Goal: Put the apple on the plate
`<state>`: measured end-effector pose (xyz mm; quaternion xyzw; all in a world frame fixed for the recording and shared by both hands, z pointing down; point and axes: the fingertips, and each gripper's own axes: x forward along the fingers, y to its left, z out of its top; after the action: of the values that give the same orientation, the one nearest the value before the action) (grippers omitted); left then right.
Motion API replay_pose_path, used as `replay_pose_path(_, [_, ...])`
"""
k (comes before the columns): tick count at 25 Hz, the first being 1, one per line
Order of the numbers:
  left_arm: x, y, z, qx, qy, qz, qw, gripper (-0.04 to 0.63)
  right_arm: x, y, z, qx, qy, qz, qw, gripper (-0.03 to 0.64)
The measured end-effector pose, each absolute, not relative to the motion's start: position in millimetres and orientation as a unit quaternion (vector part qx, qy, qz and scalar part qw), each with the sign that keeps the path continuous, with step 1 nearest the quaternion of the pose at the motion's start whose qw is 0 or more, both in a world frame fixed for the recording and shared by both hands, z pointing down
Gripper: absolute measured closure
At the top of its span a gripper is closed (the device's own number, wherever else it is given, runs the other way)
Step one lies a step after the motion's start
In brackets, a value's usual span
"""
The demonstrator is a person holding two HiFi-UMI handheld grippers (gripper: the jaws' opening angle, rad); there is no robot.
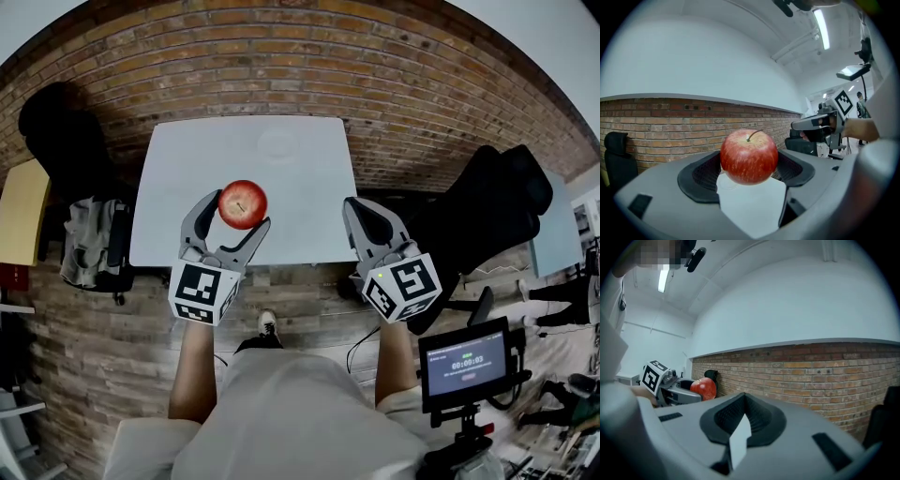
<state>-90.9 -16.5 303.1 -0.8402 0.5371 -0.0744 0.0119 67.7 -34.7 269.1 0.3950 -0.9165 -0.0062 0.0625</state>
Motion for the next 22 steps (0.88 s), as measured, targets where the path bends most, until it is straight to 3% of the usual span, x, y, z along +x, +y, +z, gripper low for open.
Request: replay_pose_path(22, [-117,-103,312,-0.859,0.505,-0.077,0.013,0.215,20,-114,292,0.408,-0.91,0.012,0.074,0.615])
